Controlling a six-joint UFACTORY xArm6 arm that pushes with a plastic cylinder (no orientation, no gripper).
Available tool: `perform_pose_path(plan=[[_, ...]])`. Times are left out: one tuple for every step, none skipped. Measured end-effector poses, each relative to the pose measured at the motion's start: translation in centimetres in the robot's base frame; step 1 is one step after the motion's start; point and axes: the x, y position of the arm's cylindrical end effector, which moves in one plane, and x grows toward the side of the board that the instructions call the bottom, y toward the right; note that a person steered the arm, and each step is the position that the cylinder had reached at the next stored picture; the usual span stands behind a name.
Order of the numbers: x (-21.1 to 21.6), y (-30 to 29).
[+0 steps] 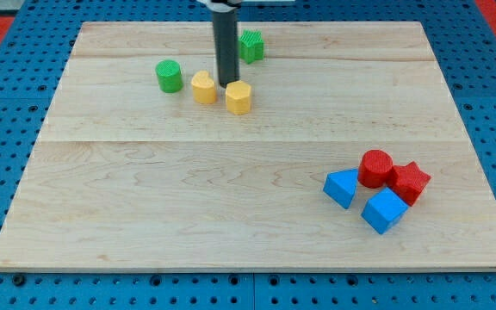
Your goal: Push the green star to the center of the board
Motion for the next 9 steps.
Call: perform_pose_path(plan=[[3.6, 4.7], [5.8, 2.5], [4.6, -4.7], [4.6, 0.5], [-1.4, 10.4], [-10.9, 11.2], [-12.6, 3.4], [-6.6, -4.2], [-2.1, -3.5]])
